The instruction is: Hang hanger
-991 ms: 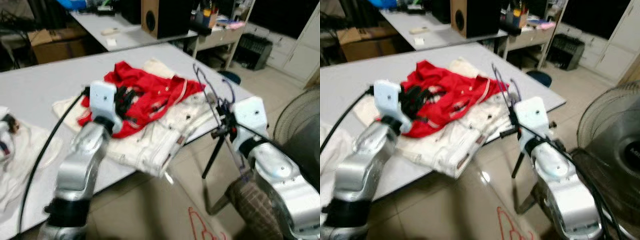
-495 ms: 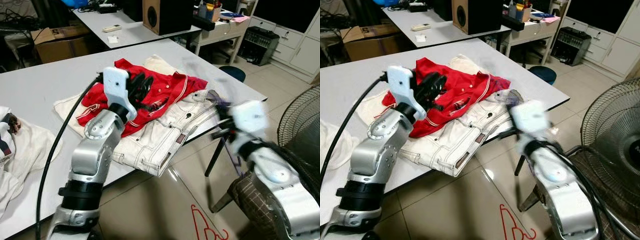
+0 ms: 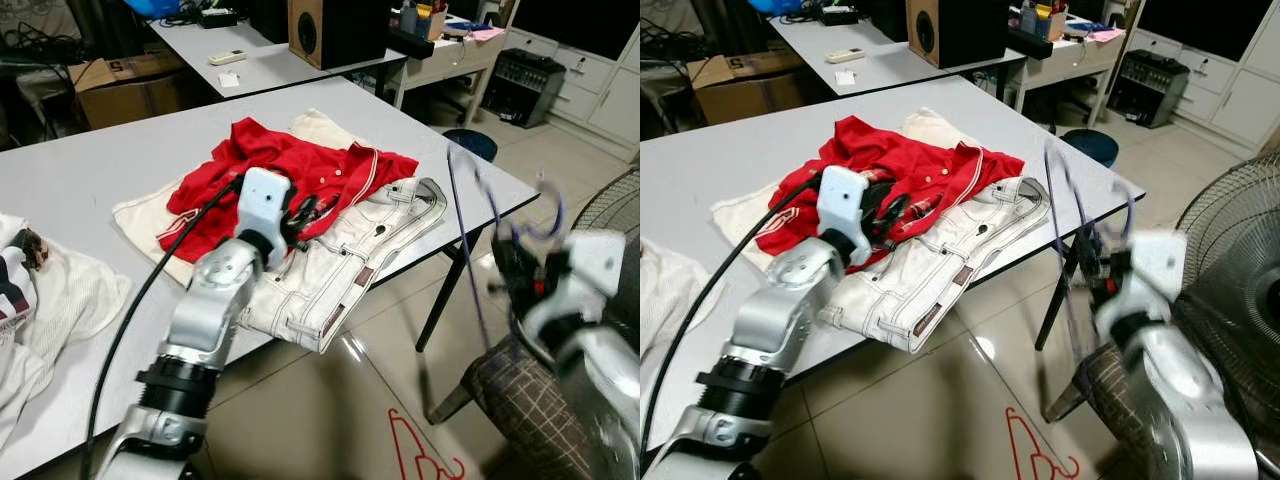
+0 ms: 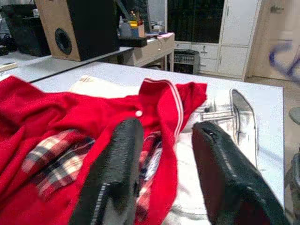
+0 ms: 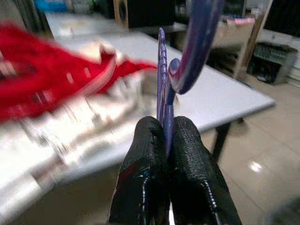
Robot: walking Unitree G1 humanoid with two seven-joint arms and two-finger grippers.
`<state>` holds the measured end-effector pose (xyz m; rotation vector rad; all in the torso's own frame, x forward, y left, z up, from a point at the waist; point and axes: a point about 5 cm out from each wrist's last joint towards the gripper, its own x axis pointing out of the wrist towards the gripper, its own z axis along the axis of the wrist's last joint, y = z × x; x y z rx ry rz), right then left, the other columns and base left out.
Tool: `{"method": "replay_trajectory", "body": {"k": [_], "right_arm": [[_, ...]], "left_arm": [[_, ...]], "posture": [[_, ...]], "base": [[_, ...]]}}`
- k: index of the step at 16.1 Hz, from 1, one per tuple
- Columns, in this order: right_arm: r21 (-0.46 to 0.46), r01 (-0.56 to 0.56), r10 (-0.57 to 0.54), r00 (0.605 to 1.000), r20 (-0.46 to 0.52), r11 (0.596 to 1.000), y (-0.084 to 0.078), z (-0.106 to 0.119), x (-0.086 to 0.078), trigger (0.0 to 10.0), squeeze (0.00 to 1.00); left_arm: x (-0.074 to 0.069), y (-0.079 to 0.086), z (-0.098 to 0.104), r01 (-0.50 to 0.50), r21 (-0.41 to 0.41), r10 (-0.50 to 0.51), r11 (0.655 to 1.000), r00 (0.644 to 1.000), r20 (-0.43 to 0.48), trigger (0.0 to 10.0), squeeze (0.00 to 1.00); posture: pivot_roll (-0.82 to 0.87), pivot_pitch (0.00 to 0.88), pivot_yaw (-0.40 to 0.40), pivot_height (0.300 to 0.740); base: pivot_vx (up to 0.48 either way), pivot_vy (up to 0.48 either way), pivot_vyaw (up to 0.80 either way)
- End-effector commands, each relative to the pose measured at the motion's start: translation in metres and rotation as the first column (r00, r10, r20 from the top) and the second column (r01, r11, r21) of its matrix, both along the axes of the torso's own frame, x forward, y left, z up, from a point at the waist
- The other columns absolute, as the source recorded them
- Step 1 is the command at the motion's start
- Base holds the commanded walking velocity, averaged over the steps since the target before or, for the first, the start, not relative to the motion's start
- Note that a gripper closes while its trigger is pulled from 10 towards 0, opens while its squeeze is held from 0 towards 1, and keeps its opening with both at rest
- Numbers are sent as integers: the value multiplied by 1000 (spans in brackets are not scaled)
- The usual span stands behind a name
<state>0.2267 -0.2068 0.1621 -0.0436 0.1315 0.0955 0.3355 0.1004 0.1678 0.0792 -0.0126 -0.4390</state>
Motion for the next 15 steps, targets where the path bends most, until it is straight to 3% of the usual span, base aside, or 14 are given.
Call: {"method": "replay_trajectory", "body": {"k": [1, 2, 6, 12, 15], "right_arm": [[-73, 6, -6, 1000, 9, 997, 2, 0, -1, 10000, 0], [-119, -17, 18, 1000, 4, 993, 6, -2, -4, 10000, 0], [-36, -26, 26, 1000, -6, 999, 18, -4, -13, 10000, 0], [-4, -61, 61, 997, 54, 998, 25, 2, -13, 10000, 0], [15, -79, 79, 996, 45, 997, 29, 0, -10, 10000, 0]], "left_arm": [[0, -1, 3, -21, 23, 20, 1000, 999, 27, 10000, 678], [-3, 4, 0, -51, 27, 50, 998, 998, 34, 10000, 455], [-21, 25, -14, -117, -4, 117, 993, 993, -1, 10000, 463], [-36, 30, -19, -149, 10, 149, 989, 989, -18, 10000, 467], [-35, 30, -15, -152, 14, 152, 988, 988, -6, 10000, 467]], "posture": [[-74, 0, 32, 740], [-78, 0, 31, 740], [-91, 15, 32, 740], [-66, 30, -4, 740], [-62, 29, -1, 740]], "base": [[0, 0, 0], [0, 0, 0], [69, 0, 0], [289, 0, 0], [307, 0, -773]]}}
